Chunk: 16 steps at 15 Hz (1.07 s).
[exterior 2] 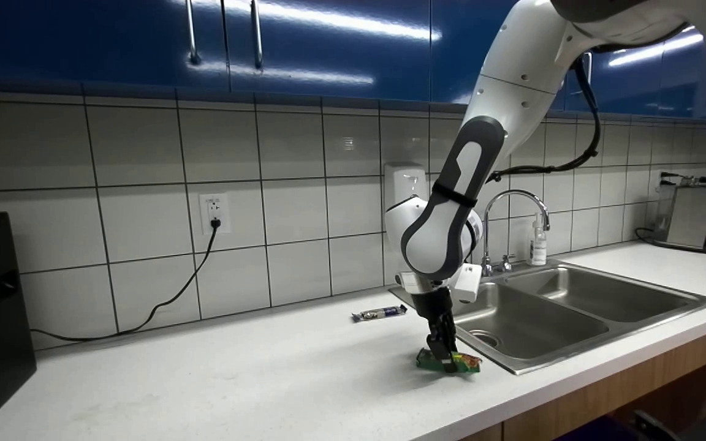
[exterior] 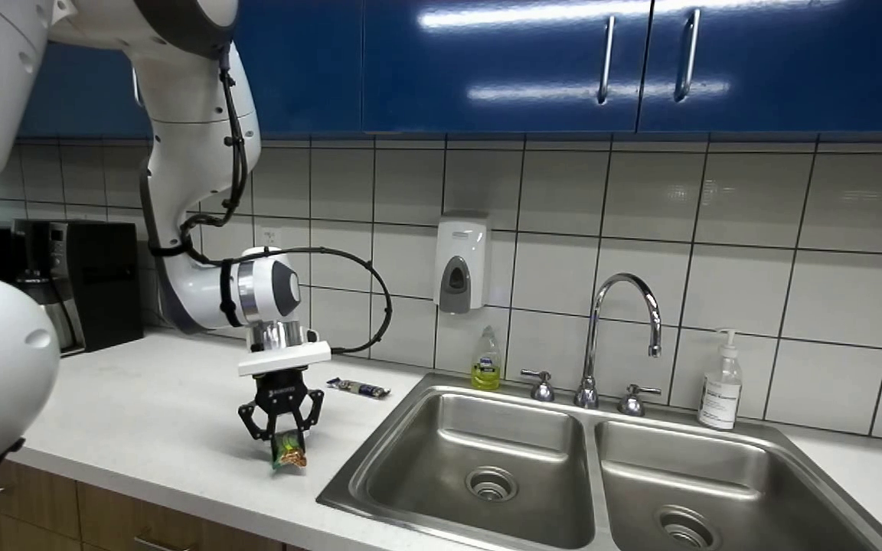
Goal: Remove the green packet from the sink on the left and put it on the counter.
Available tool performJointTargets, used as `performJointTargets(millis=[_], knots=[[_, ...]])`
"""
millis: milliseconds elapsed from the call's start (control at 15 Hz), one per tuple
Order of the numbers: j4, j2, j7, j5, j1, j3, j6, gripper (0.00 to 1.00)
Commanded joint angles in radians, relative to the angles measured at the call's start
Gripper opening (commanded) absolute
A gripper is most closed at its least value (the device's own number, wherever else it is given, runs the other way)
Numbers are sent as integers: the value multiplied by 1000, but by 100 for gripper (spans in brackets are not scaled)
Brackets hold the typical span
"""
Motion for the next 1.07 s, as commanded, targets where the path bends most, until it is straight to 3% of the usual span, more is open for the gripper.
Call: performJointTargets(millis=[0,67,133,467,533,1000], knots=[[16,10,33,-14,4,8,-15,16],[17,11,34,-16,4,7,-16,16],[17,10,36,-17,5,6,-17,58],[9,-17,57,-8,6,6,-27,96],[5,-29,62,-3,5,7,-28,100],[-26,-129,92,33,-11,11,-34,100]])
